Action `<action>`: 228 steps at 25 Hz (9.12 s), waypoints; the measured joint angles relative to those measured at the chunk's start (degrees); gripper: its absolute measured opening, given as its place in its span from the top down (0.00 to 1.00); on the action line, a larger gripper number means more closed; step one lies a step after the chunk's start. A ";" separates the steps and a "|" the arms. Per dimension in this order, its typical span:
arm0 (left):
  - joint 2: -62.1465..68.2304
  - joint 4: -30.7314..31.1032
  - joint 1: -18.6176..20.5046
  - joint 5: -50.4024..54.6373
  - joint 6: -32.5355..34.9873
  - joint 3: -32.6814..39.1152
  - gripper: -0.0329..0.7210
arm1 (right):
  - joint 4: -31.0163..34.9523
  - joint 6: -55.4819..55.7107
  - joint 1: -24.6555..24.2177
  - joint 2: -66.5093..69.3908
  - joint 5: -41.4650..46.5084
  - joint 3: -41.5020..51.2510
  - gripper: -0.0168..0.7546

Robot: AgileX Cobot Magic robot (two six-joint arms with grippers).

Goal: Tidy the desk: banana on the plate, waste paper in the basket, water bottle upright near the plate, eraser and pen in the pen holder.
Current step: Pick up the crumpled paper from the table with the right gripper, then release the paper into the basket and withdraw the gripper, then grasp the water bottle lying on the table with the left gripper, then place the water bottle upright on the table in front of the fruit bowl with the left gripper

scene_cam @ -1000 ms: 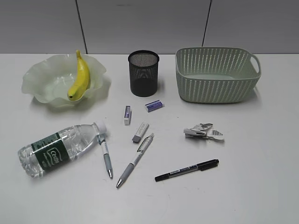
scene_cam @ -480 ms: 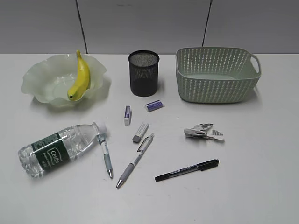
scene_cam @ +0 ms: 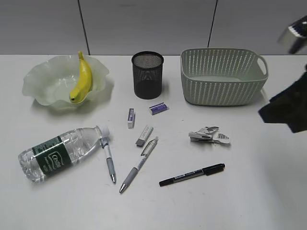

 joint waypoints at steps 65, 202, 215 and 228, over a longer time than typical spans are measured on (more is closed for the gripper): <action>-0.04 0.11 0.00 0.09 0.00 0.00 0.53 | 2.91 5.32 -1.33 39.92 -30.29 -26.21 0.38; 82.09 -15.88 -11.88 -33.46 21.62 -14.95 0.28 | -17.86 30.84 -1.28 -68.15 20.38 16.26 0.38; 62.71 -28.56 -11.88 -71.15 20.06 3.07 0.28 | -17.87 30.84 -1.28 -68.15 20.38 16.26 0.38; 74.64 -6.06 -11.88 -100.90 -4.97 6.31 0.28 | -17.92 30.84 -1.28 -68.15 20.38 16.26 0.38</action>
